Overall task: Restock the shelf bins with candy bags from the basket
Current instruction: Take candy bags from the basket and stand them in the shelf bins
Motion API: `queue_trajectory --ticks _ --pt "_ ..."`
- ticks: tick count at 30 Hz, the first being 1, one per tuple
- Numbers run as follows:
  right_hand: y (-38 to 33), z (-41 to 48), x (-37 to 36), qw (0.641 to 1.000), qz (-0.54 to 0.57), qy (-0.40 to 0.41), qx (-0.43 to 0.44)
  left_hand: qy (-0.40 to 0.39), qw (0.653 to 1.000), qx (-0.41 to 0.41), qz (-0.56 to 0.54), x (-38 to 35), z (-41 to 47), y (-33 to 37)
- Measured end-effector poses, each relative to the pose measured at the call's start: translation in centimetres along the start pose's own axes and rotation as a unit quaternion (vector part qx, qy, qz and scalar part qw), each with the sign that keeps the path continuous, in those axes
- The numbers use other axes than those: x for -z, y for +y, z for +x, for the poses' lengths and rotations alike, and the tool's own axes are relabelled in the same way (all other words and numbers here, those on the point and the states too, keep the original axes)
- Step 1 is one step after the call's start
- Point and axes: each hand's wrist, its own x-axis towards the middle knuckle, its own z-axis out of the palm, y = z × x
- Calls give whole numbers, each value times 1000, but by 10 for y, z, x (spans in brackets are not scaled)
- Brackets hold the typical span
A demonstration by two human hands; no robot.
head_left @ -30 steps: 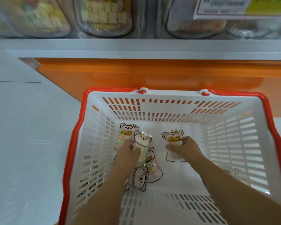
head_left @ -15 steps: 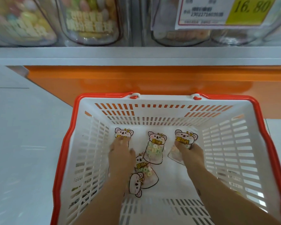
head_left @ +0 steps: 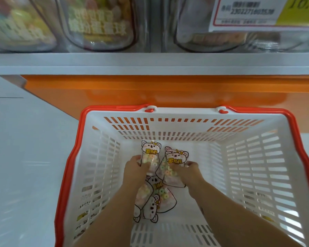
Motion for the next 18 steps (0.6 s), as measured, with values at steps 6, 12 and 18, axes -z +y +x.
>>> queue_trajectory --ticks 6,12,18 --pt "-3 6 10 996 38 -75 6 -31 999 -40 4 4 -7 11" --pt "-28 -48 44 974 128 -181 50 -50 994 -52 -81 22 -34 30" --pt "-51 -114 61 963 98 -196 156 -166 963 -24 -210 44 -100 71"
